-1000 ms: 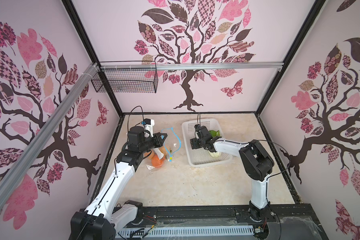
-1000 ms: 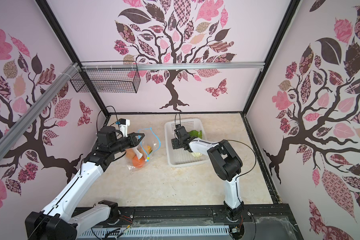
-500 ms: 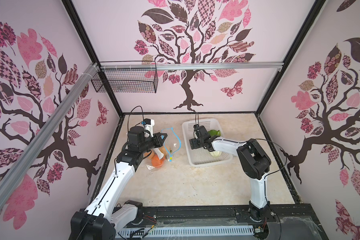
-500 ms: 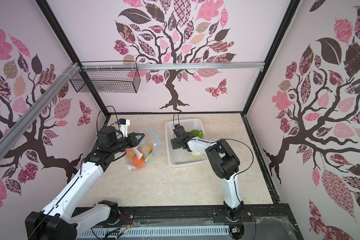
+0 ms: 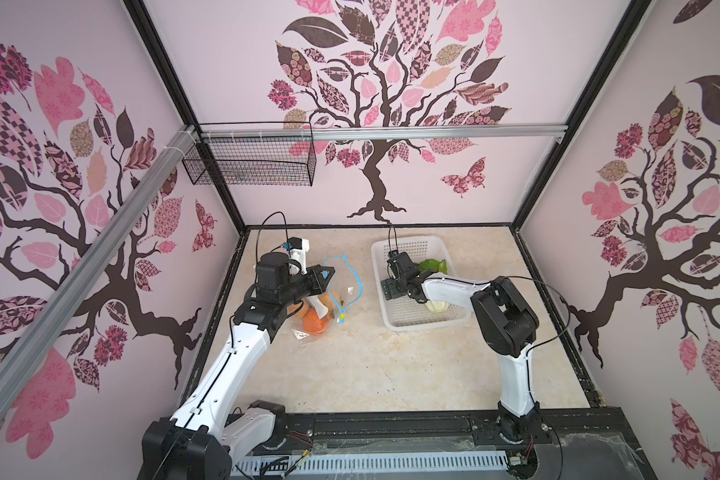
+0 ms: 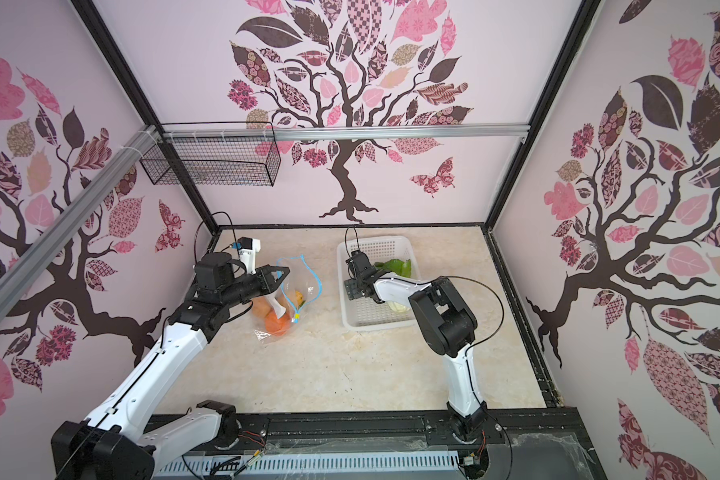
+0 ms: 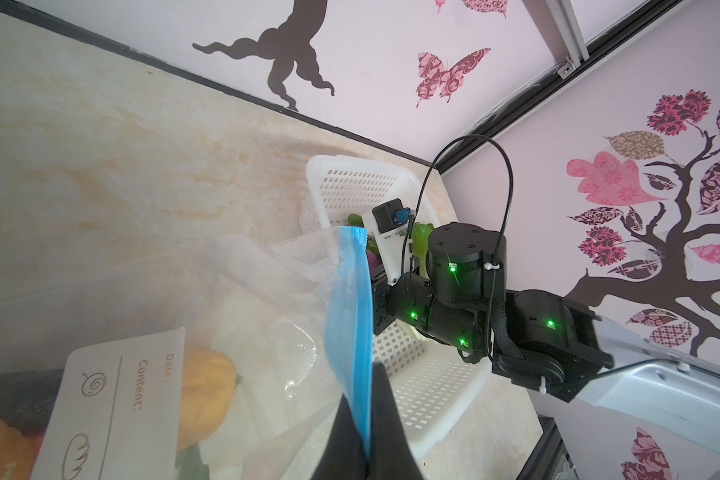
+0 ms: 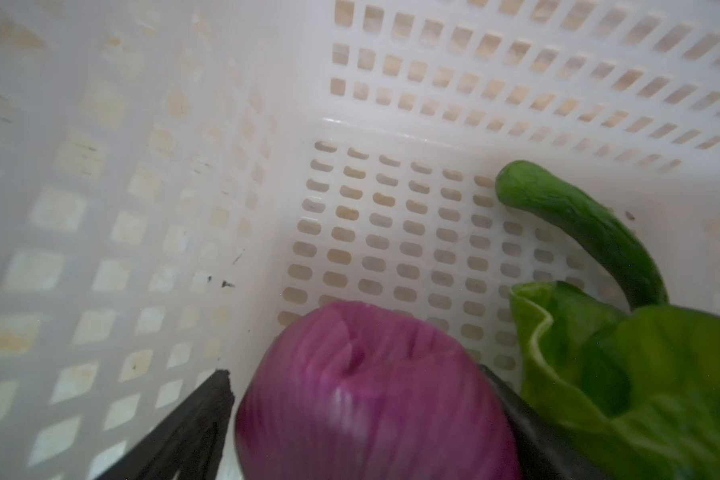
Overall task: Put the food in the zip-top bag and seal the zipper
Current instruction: 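Lower the right gripper and grasp the purple onion, then lift the onion and carry it into the open bag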
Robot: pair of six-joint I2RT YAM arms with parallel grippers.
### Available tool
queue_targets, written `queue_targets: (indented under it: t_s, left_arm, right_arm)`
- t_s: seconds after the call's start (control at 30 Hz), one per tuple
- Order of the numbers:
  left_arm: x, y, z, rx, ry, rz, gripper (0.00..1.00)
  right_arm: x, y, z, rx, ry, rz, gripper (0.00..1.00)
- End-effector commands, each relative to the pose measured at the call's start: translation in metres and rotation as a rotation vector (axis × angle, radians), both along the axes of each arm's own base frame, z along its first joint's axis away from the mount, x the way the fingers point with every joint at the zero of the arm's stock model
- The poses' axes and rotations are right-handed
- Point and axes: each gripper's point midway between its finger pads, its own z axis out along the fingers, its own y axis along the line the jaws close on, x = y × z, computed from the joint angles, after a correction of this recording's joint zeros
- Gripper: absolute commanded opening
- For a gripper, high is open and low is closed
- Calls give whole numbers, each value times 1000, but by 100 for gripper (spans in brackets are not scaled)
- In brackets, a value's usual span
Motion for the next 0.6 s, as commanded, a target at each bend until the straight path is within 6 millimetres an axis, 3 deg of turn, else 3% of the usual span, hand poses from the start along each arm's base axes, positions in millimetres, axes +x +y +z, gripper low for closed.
queue_targets:
  t_s: [0.0,0.17,0.3,0.57]
  left_arm:
    - [1,1,5,-2,-17,0,0]
    - [1,1,6,-1,-21,2,0]
    - [1,1,6,0,-24,2,0]
    - [0,2,10,-3,-32,4,0]
  right_arm:
    - [-3,-12,-25,-62,57,-26,85]
    - [-2,-9,-20,-45,48,-26,61]
    - [-1,-5,-3,0,22,-18,60]
    - [-1,0,74,134,-109,-4,59]
